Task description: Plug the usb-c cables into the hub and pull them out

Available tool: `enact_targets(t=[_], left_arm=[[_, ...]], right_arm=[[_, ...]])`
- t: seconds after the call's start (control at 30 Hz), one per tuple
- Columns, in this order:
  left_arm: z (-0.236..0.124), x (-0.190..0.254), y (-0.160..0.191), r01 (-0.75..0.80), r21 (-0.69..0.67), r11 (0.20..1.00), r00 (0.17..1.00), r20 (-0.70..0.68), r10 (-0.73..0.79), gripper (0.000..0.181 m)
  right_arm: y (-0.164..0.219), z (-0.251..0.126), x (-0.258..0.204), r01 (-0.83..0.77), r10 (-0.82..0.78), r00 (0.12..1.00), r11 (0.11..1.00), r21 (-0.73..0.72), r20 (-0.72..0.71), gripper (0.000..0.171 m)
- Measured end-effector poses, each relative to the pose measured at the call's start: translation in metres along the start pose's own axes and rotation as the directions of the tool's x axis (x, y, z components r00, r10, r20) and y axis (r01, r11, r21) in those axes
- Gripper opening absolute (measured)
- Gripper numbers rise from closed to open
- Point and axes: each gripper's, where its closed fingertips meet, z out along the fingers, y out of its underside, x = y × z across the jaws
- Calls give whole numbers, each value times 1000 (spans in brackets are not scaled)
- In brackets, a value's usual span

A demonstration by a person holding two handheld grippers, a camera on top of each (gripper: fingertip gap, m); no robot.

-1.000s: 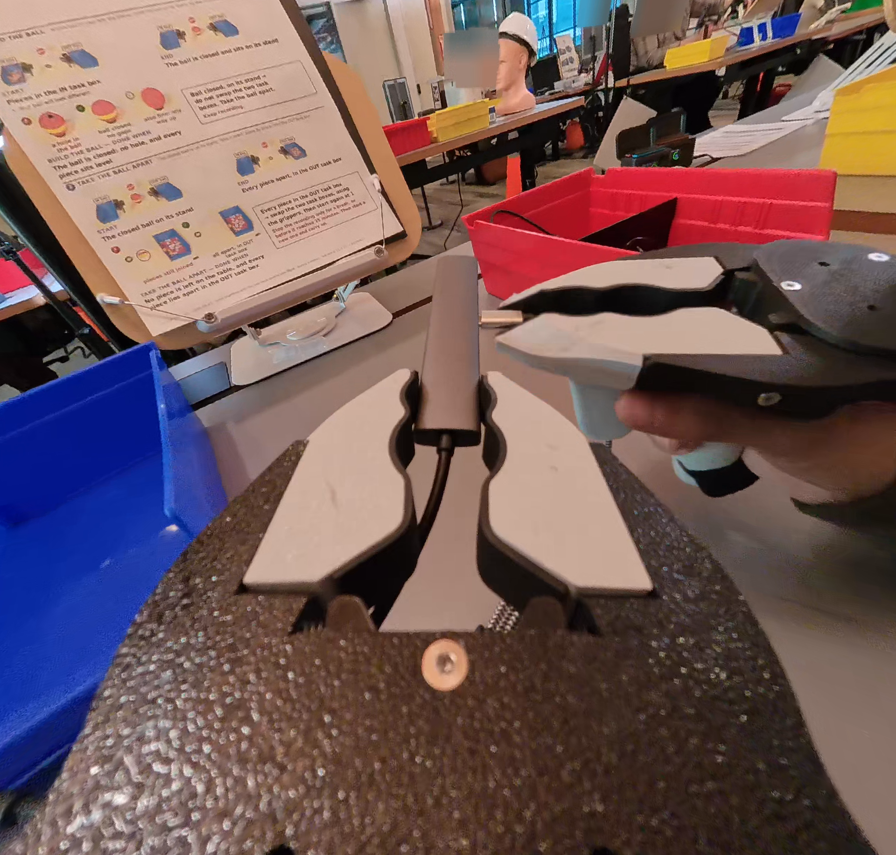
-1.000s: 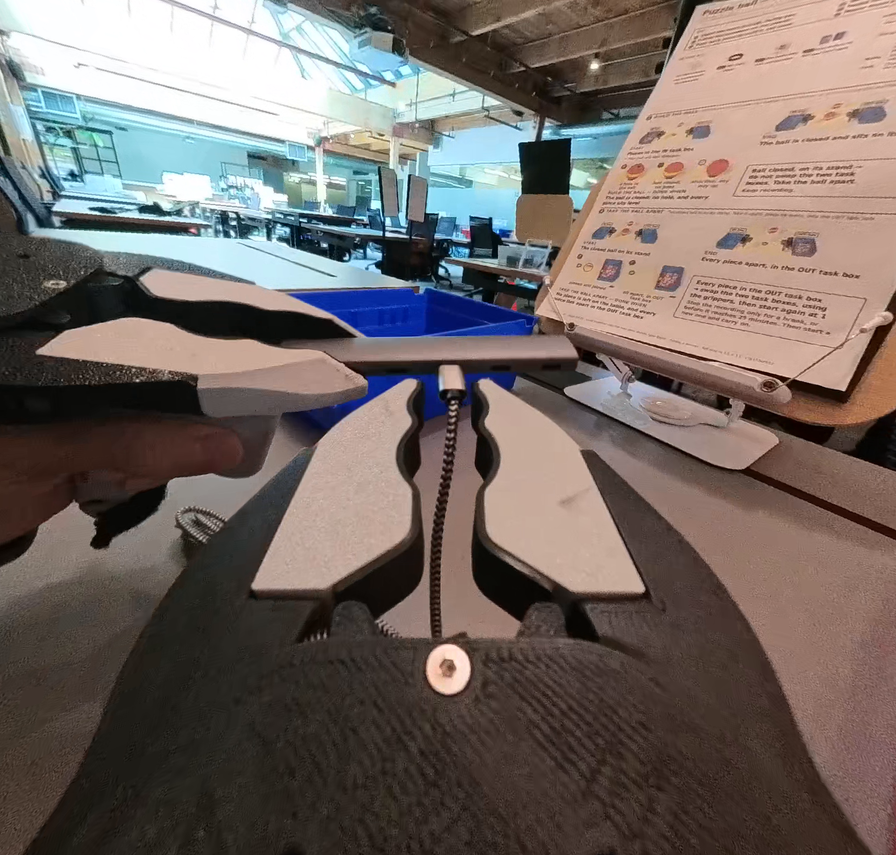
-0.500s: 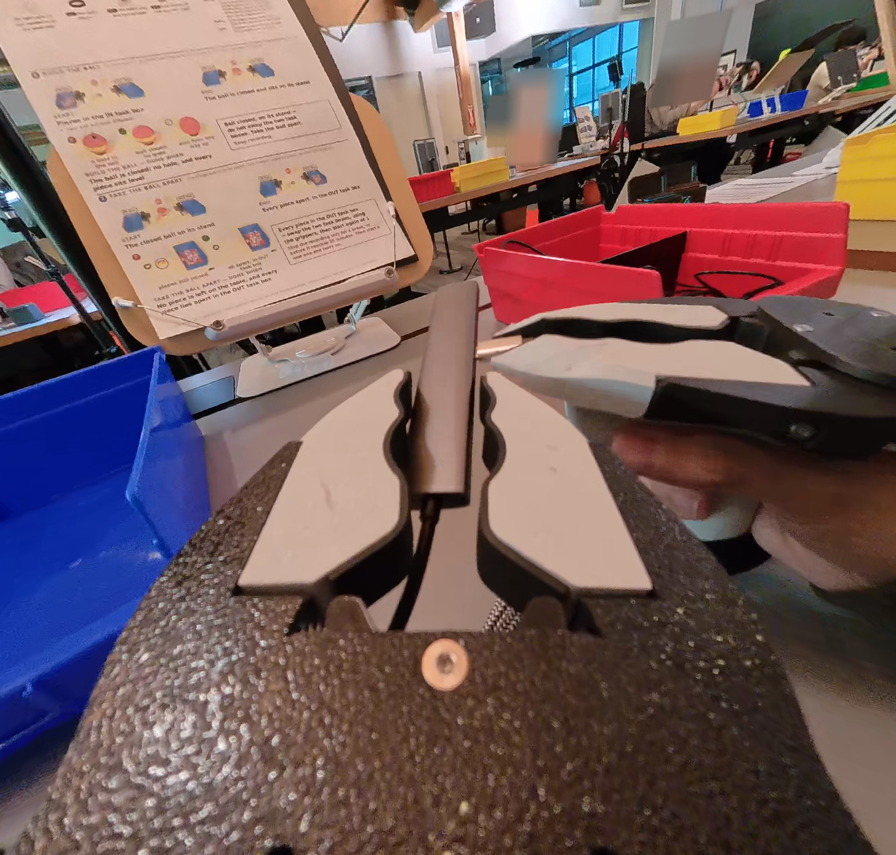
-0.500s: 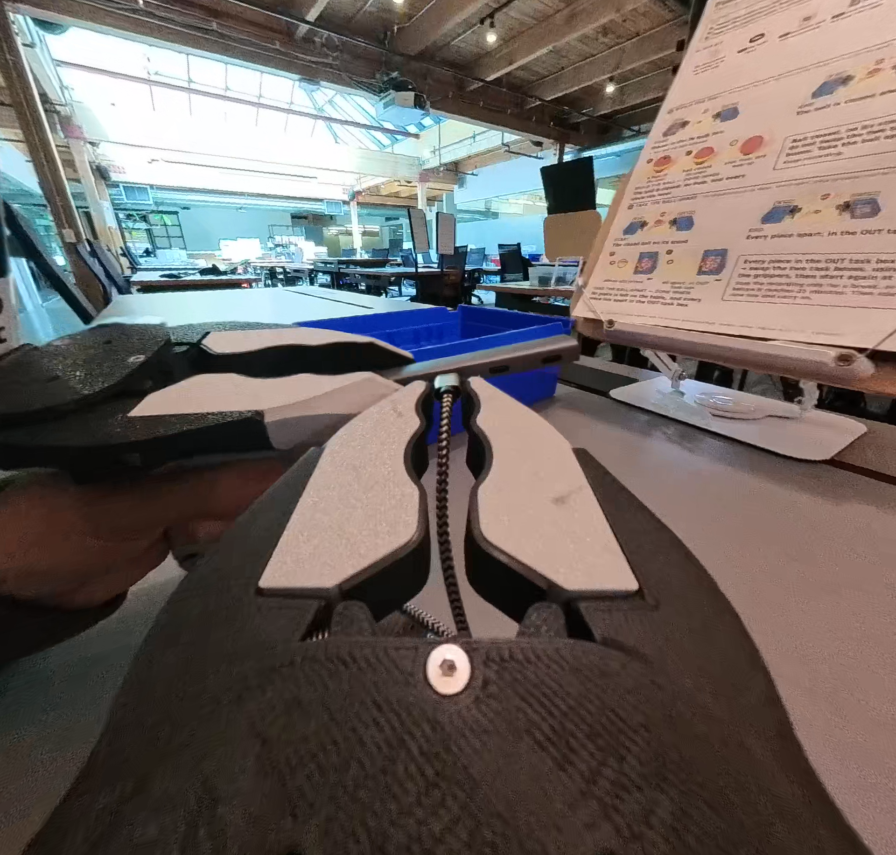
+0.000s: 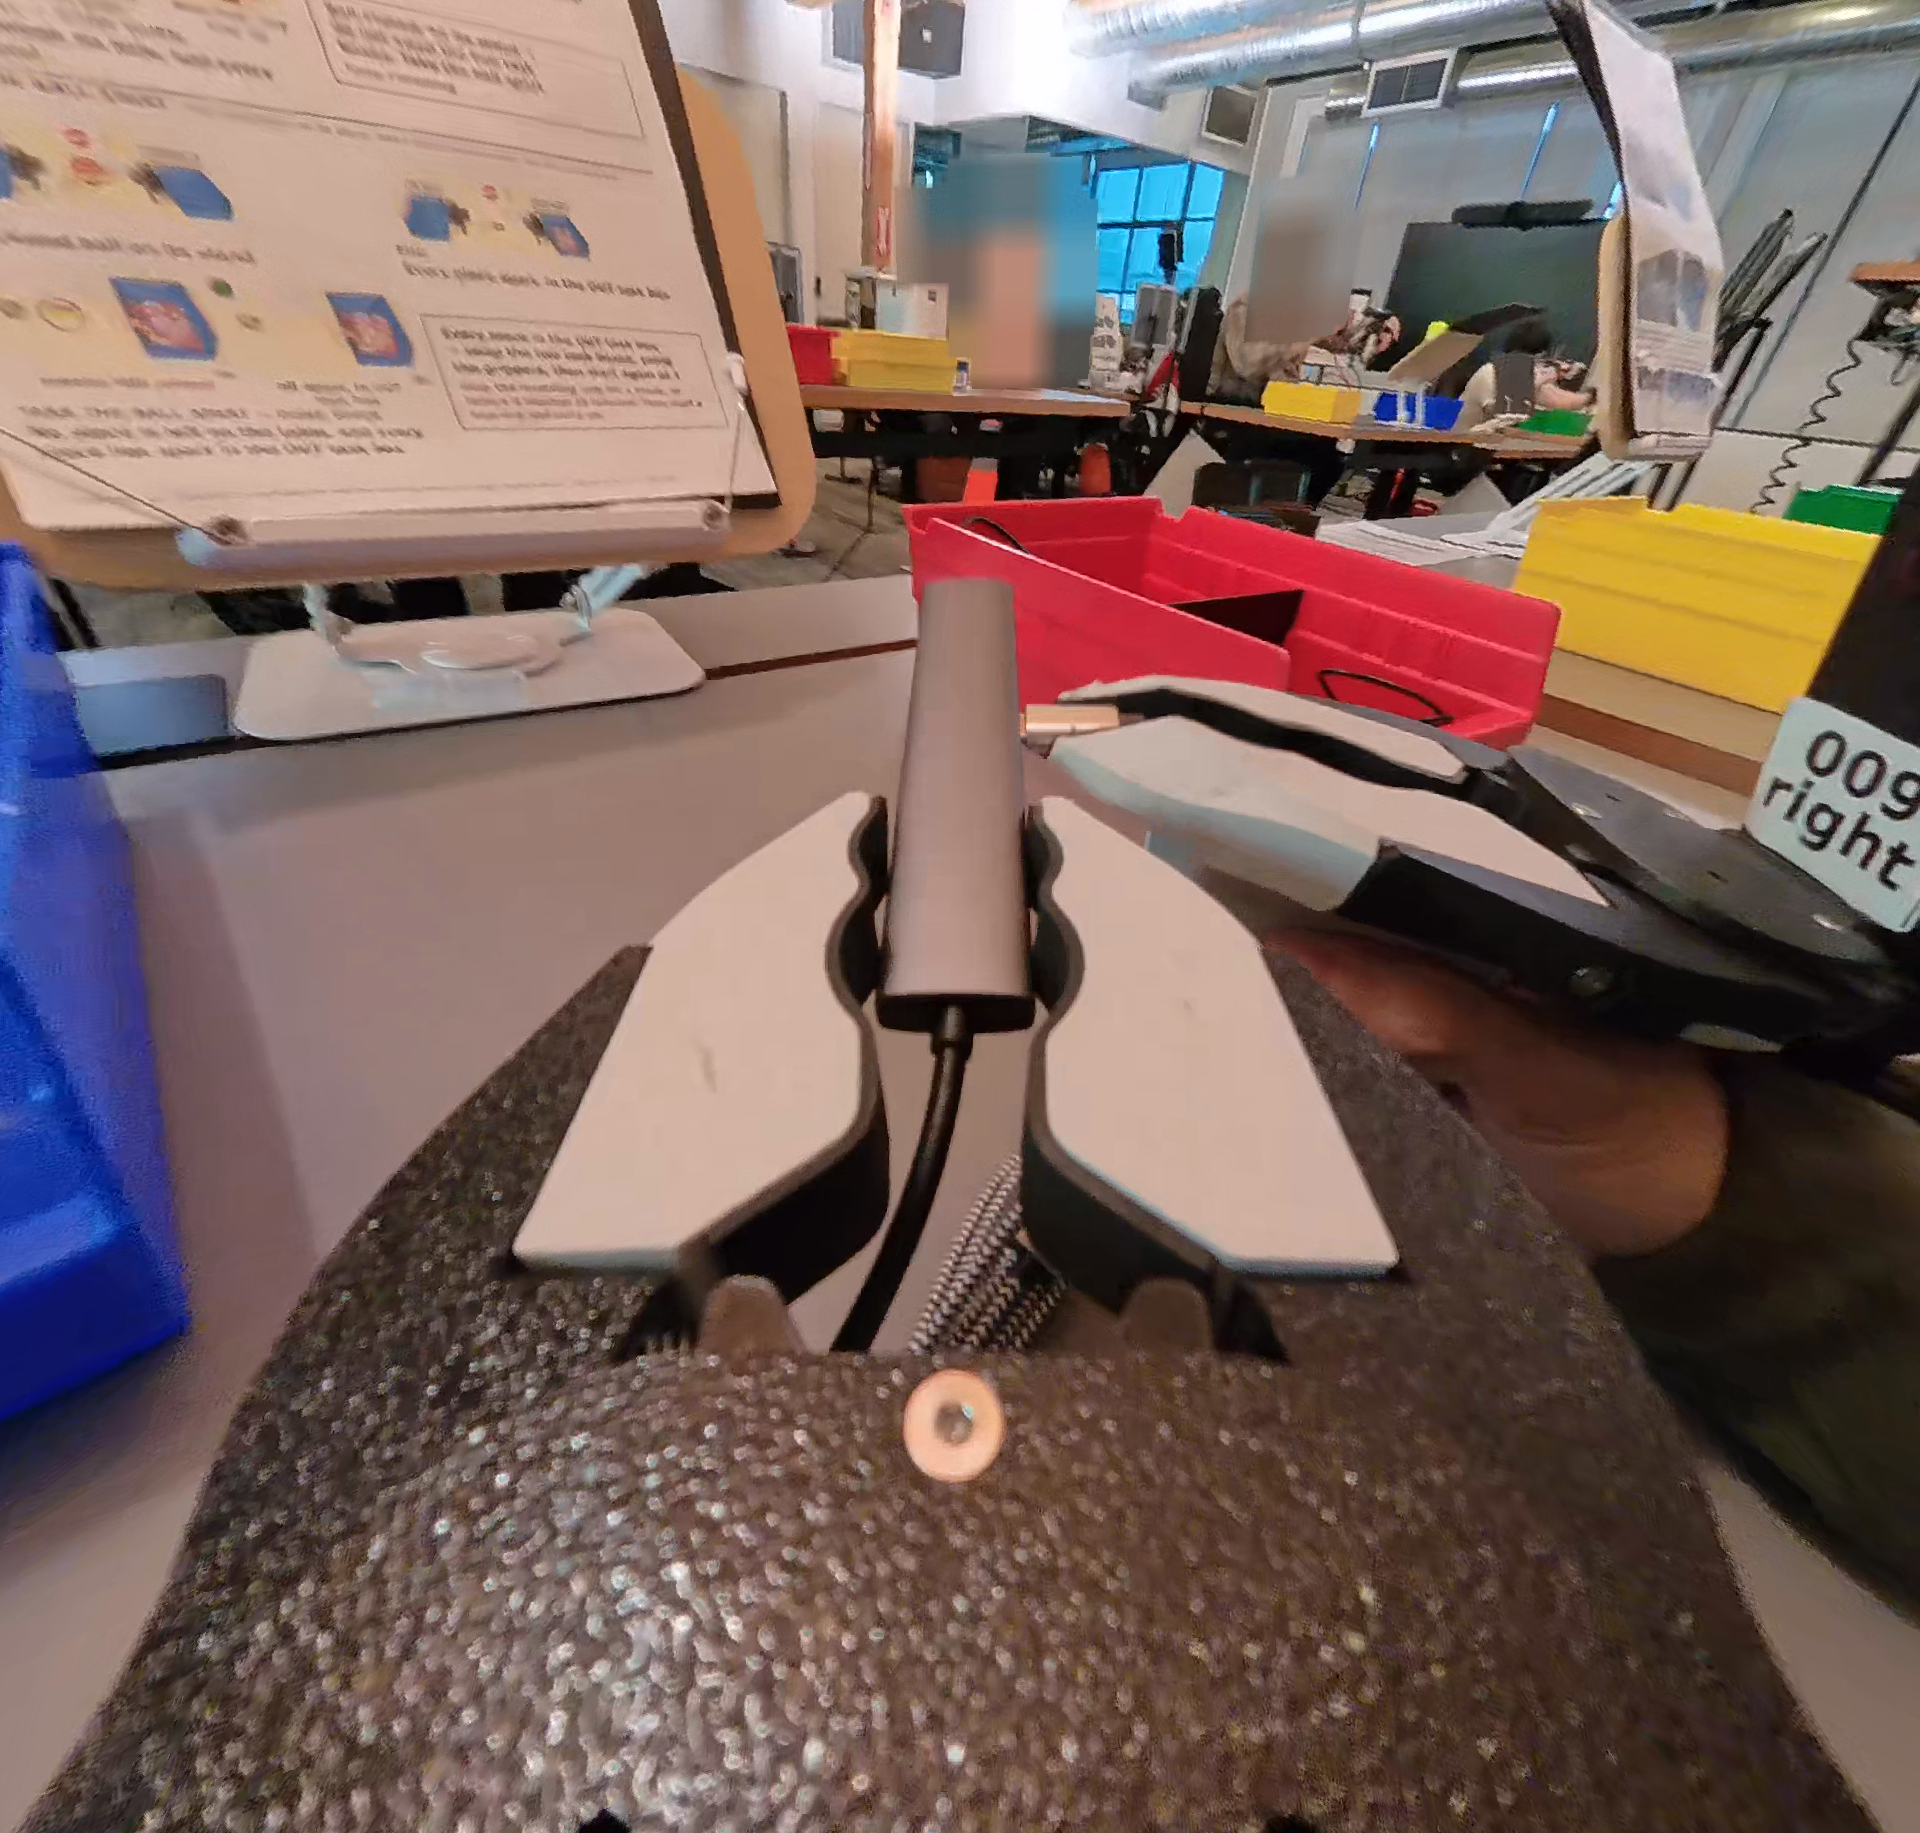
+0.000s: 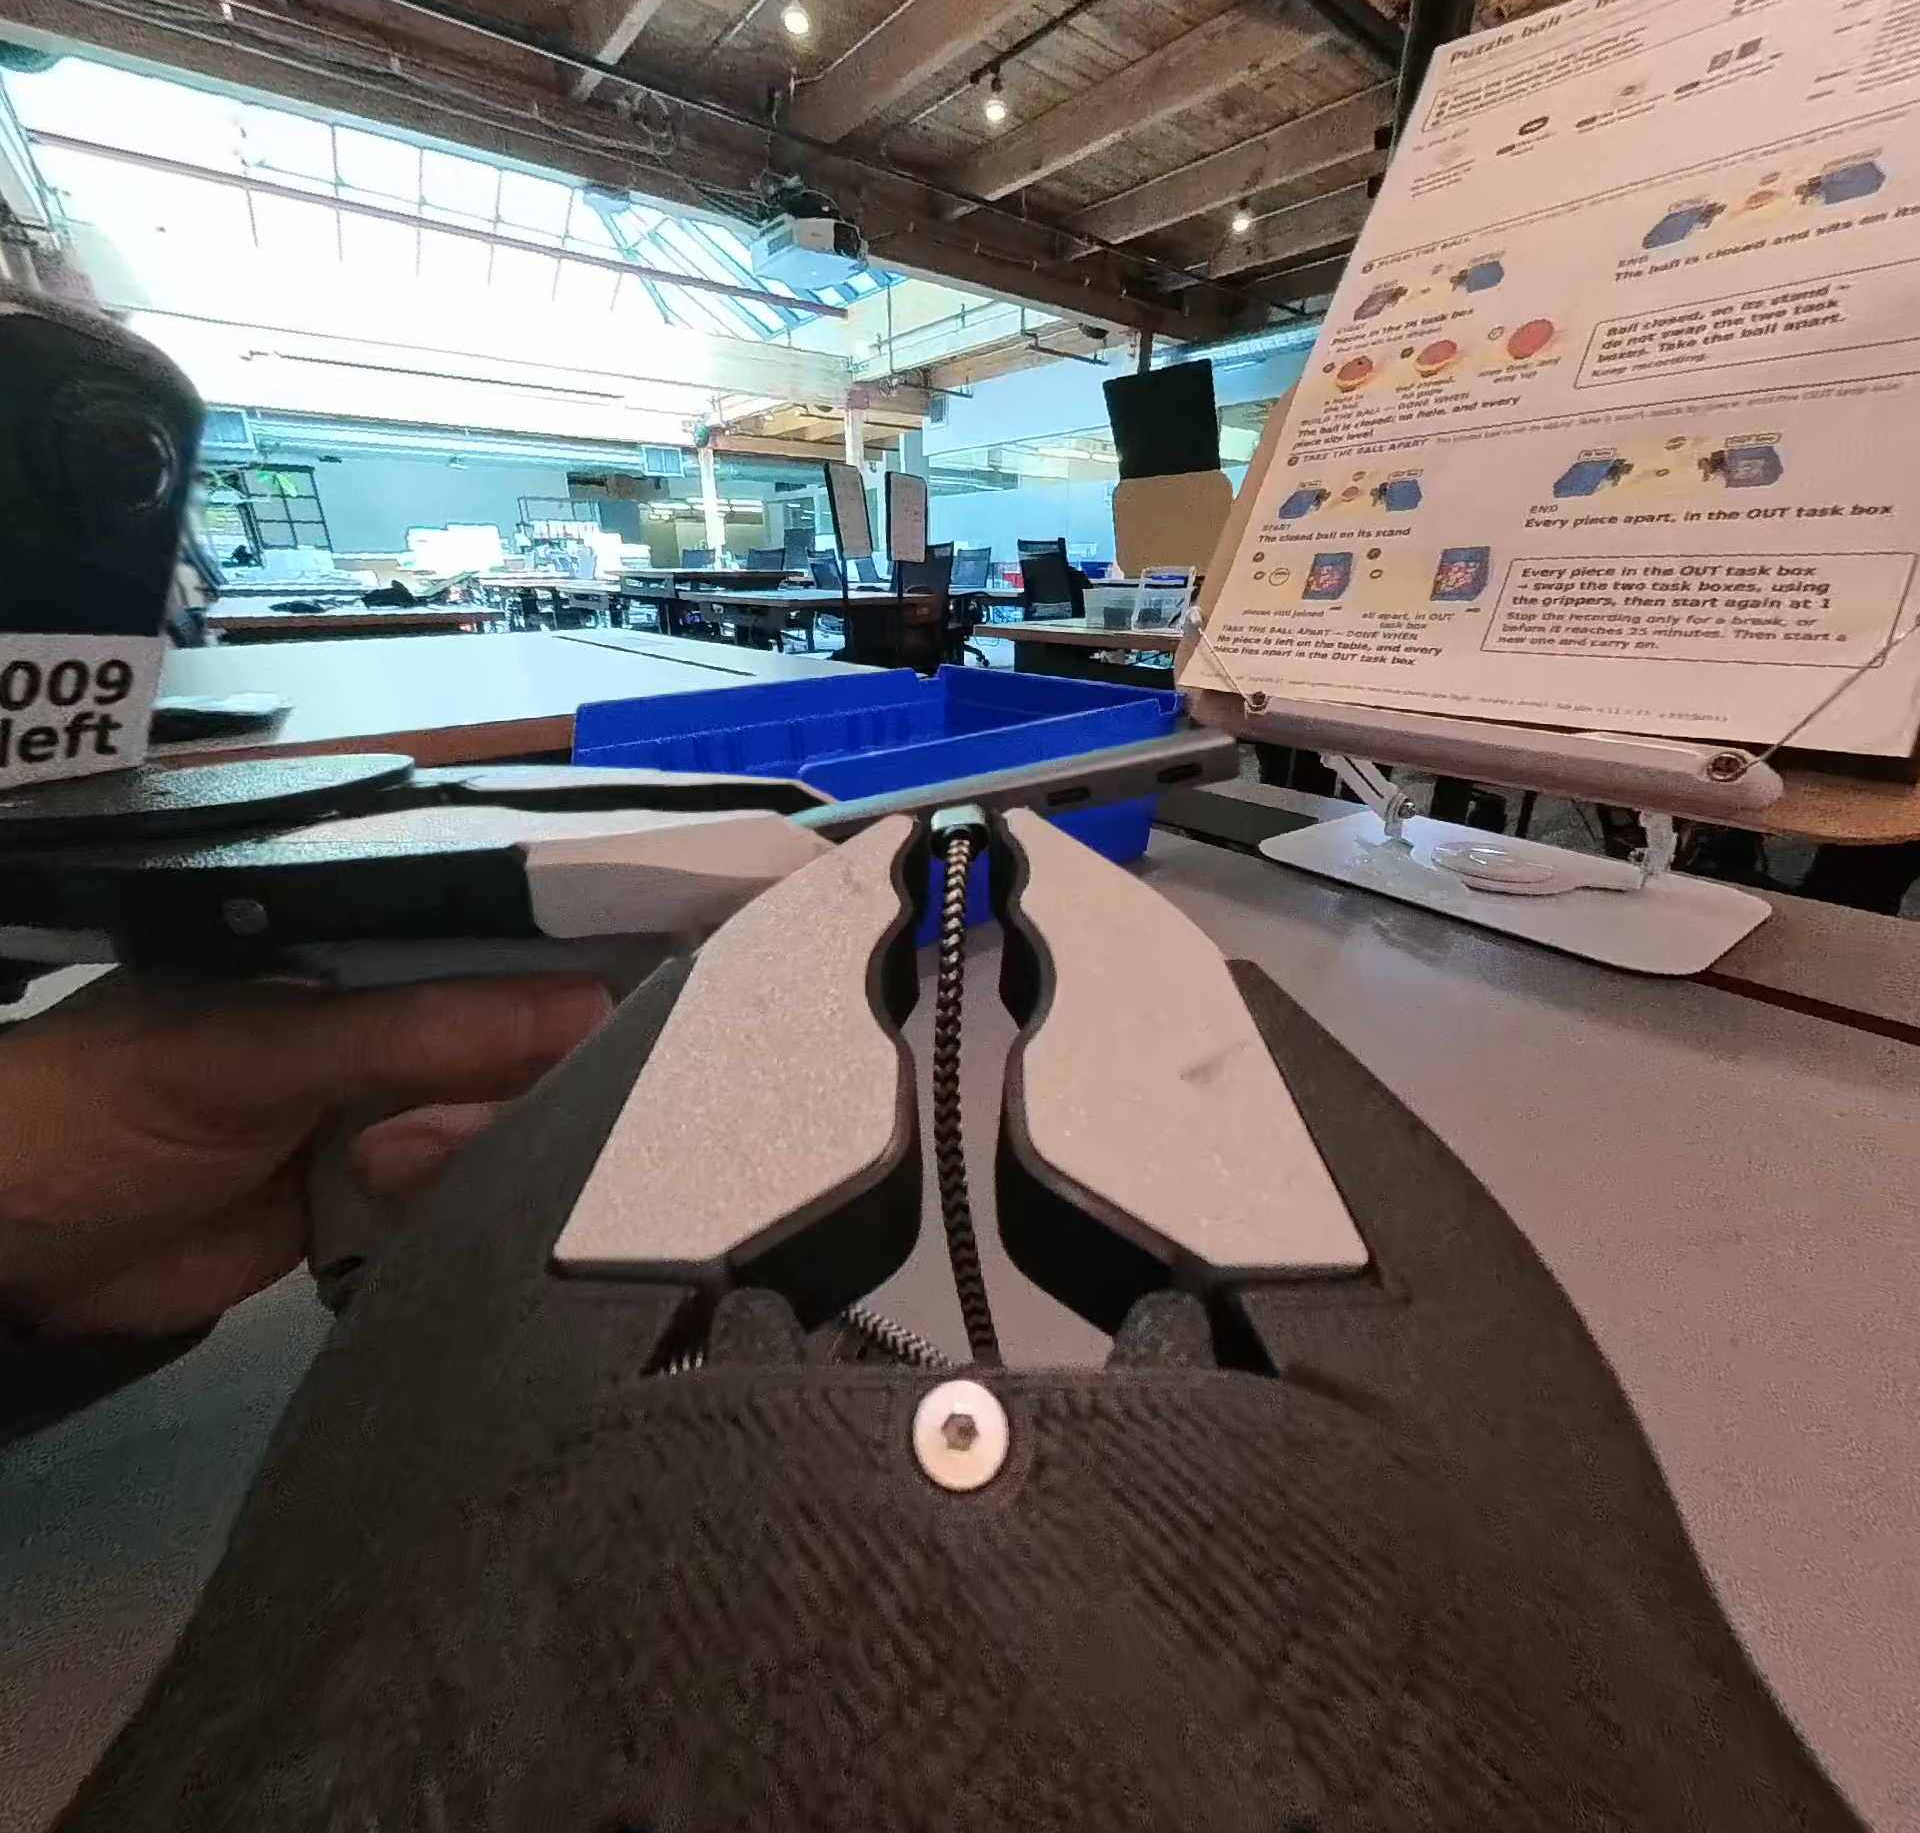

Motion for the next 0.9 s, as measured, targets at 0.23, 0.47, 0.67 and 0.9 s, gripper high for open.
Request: enact_targets(t=[0.23,0.47,0.67,0.9], left_arm=[[-5,-4,-7,-159,-8,987,982,97,159,24],[-2,-4,1,-213,-86,973,970,103,221,25],[0,0,4,-217,-103,971,970,85,226,25],[-2,0,1,-209,-75,975,974,68,214,25]], right_arm=[[-2,0,-1,24,-23,1000,1000,17,-13,18],[1,2,-1,-3,3,1000,1000,-1,3,26],[1,2,1,-10,11,1000,1000,-8,12,11],[4,1,-2,45,-45,999,998,-49,10,11]])
